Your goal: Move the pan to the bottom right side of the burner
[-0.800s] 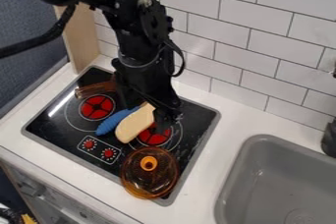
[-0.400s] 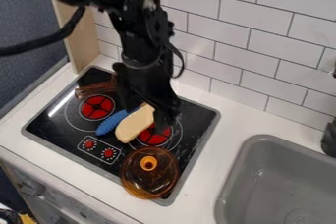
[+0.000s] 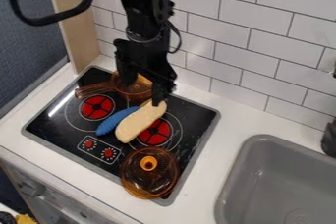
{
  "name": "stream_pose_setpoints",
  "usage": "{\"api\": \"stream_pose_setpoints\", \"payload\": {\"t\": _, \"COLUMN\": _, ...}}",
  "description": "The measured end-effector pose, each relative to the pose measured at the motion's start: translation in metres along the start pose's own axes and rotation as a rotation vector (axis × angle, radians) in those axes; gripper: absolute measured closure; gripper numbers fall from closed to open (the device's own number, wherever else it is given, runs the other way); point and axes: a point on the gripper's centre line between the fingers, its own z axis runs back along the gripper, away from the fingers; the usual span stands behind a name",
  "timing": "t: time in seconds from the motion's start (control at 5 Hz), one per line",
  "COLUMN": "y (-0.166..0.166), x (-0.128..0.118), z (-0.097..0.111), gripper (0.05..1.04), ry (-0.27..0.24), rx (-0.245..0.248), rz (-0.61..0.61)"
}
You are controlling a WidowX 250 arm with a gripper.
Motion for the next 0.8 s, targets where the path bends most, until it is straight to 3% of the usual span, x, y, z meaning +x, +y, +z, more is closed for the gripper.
{"api": "stream_pose_setpoints", "payload": {"t": 0.2, "y": 0.014, "x": 0.016, "z": -0.015, "gripper": 0.083, "ry": 0.005, "rx": 0.051, "rz": 0.008}}
{"api": "stream_pose_setpoints", "payload": {"t": 0.4, "y": 0.040, "x": 0.028, "z": -0.028, "gripper": 0.083, "ry": 0.029, "rx": 0.059, "rz": 0.079}}
{"api": "stream_pose_setpoints", "payload": {"t": 0.6, "y": 0.067, "x": 0.039, "z": -0.044, "gripper": 0.083, "ry": 0.060, "rx": 0.027, "rz": 0.210}}
{"api": "stream_pose_setpoints", "payload": {"t": 0.8, "y": 0.086, "x": 0.046, "z": -0.056, "gripper": 0.083, "ry": 0.091, "rx": 0.026, "rz": 0.287}}
